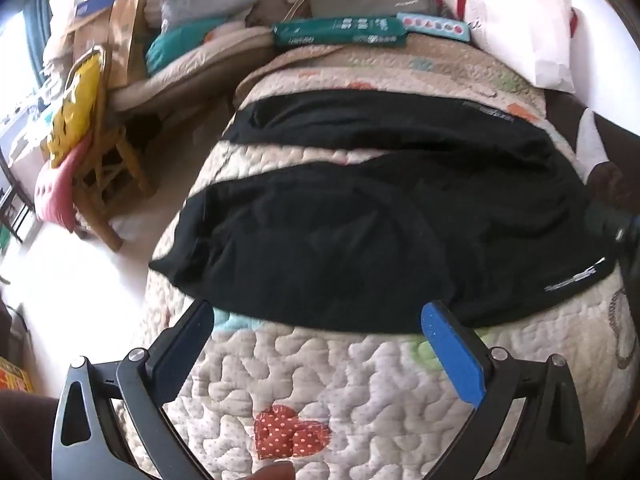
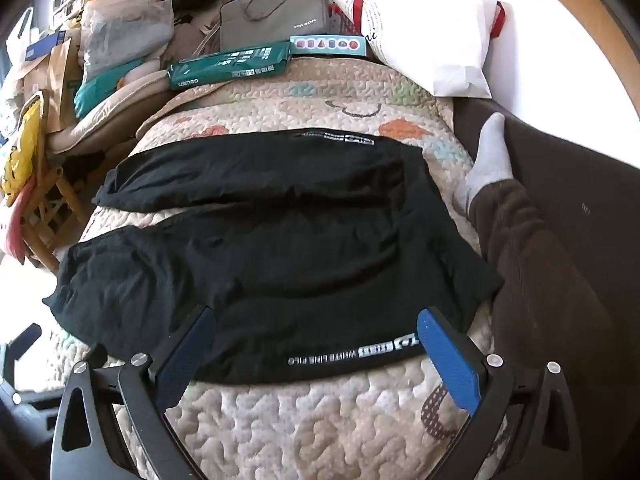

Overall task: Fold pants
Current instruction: 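Position both grippers open above the waistband edge of the black pants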

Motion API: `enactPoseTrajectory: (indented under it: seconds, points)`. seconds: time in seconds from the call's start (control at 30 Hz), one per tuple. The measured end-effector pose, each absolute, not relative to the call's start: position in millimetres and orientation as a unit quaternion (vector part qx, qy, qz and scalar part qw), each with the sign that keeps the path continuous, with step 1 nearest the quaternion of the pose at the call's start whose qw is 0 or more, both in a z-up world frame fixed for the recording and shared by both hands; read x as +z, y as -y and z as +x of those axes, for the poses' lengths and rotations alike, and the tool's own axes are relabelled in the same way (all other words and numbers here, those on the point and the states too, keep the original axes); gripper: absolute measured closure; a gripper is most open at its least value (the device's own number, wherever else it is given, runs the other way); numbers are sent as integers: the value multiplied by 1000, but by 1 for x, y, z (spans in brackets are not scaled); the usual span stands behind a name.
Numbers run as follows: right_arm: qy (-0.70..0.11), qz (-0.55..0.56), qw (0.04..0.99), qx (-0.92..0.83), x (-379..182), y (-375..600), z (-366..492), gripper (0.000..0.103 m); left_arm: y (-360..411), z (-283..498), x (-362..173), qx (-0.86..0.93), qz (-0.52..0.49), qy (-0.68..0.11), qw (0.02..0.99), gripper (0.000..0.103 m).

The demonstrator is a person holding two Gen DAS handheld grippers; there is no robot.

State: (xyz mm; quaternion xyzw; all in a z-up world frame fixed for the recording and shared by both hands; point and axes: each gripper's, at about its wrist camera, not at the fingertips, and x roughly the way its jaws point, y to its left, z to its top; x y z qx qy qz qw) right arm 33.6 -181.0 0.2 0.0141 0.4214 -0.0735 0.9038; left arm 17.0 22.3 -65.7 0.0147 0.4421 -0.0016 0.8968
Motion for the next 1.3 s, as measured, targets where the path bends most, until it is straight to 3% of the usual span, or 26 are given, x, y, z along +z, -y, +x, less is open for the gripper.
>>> enactPoseTrajectory:
  seconds: [0.6, 1.3]
  points:
    - [-459, 27, 885, -67, -41, 177, 47, 0, -34, 22, -89, 18, -11, -467, 884, 0]
    - [-457, 23, 887, -63, -41, 175, 42, 0, -42, 13, -111, -4, -16, -471, 882, 0]
